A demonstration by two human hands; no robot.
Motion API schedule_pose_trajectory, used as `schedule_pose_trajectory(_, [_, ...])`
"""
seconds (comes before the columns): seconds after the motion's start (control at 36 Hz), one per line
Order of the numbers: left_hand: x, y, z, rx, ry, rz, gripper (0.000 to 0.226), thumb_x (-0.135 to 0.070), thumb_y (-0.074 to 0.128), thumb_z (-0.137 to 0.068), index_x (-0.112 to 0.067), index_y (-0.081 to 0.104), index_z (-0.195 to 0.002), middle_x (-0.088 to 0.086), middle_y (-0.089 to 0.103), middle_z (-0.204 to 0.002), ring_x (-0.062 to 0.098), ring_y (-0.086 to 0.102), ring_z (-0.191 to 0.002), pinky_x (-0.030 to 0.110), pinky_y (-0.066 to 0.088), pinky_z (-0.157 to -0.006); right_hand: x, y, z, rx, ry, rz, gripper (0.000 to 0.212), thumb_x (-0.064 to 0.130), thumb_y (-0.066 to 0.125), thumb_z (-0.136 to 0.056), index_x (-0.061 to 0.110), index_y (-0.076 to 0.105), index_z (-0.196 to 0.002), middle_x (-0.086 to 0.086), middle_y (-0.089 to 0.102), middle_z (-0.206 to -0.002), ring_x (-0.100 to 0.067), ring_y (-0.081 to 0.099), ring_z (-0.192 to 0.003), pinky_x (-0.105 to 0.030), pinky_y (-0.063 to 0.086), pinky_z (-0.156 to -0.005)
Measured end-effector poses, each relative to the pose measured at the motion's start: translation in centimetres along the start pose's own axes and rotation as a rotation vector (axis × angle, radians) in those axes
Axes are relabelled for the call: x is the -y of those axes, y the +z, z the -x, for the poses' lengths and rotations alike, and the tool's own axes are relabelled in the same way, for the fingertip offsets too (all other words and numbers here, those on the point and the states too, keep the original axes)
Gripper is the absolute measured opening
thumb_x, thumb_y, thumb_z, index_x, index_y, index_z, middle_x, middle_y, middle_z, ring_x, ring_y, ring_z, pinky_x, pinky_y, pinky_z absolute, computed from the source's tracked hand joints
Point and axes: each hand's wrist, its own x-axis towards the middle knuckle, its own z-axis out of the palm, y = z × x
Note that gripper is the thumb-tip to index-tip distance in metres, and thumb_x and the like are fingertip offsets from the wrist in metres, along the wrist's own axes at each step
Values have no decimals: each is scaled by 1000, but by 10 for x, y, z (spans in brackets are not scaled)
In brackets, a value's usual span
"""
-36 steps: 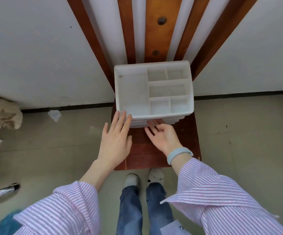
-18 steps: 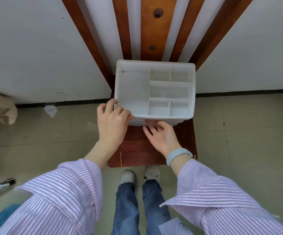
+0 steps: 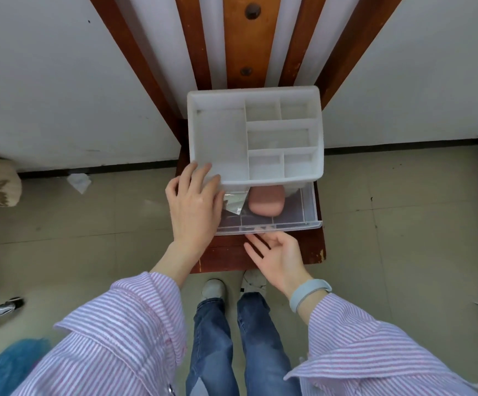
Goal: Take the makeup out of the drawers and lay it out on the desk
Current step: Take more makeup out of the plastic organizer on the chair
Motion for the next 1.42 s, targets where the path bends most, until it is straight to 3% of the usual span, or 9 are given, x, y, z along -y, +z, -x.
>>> schedule_pose_trajectory(0.19, [-7, -2, 63, 135, 67, 80, 30, -28, 56, -87, -10, 63, -111, 8, 60, -119, 25, 47, -120, 42, 33, -95, -2, -5, 4, -43, -3, 43, 15, 2, 38, -88, 8, 52, -86, -10, 57, -106, -30, 55, -112, -42, 45, -92])
schedule_pose_trajectory(0.39, [-2, 12, 79, 165, 108, 71, 9, -10, 65, -80, -16, 70, -85, -3, 68, -78, 21, 62, -74, 36, 33, -78, 3, -9, 11, -120, -28, 144, 23, 10, 34, -96, 5, 50, -112, -15, 58, -115, -29, 57, -107, -38, 45, -91])
schedule_pose_trajectory(0.56, [-3, 10, 76, 151, 114, 83, 13, -4, 70, -76, -15, 71, -81, -3, 65, -68, 21, 58, -62, 35, 32, -77, 17, -5, 30, -336, -309, 1154, 32, 25, 43, -95, 10, 61, -73, -7, 68, -74, -16, 59, -61, -23, 49, -60])
schedule_pose_trajectory(0.72, [-2, 9, 75, 163, 117, 73, 9, -7, 70, -78, -15, 71, -80, -3, 65, -69, 21, 57, -62, 35, 32, -78, 32, 13, 17, -113, -1052, 1897, 17, 14, 52, -88, 10, 64, -100, -5, 64, -101, -24, 55, -100, -37, 43, -83])
schedule_pose_trajectory(0.83, [-1, 7, 74, 132, 130, 74, 9, -7, 69, -79, -15, 70, -80, -4, 65, -68, 20, 58, -63, 34, 32, -77, 32, 37, -5, 154, -958, 2232, 45, 20, 45, -93, 14, 42, -137, -4, 40, -144, -23, 31, -135, -40, 23, -110])
schedule_pose_trajectory(0.97, [0, 4, 71, 117, 141, 64, 9, -7, 71, -78, -16, 70, -76, -3, 64, -65, 20, 57, -62, 33, 31, -77, 30, 46, -28, 325, -681, 2579, 48, 34, 24, -100, 23, 20, -146, 6, 6, -157, -15, 3, -144, -47, 12, -111])
schedule_pose_trajectory(1.11, [-1, 2, 71, 137, 122, 59, 11, -6, 72, -76, -16, 70, -73, -3, 62, -61, 20, 55, -59, 33, 31, -76, 38, 40, -23, 313, -670, 2697, 47, 35, 22, -100, 23, 23, -146, 6, 7, -157, -14, 8, -144, -48, 15, -110])
schedule_pose_trajectory(1.25, [-4, 1, 70, 124, 94, 68, 11, -5, 73, -75, -15, 70, -73, -3, 60, -60, 20, 54, -59, 33, 30, -75, 49, 37, -19, 190, -848, 2554, 35, 31, 38, -97, 19, 57, -125, 3, 36, -147, -18, 31, -133, -41, 24, -104])
schedule_pose_trajectory(1.42, [-1, 2, 70, 129, 100, 70, 15, -2, 75, -72, -16, 70, -74, -4, 61, -60, 20, 54, -60, 34, 32, -78, 42, 40, -28, 6, -880, 2507, 41, 37, 58, -86, 17, 50, -121, -6, 49, -126, -26, 44, -116, -40, 30, -96])
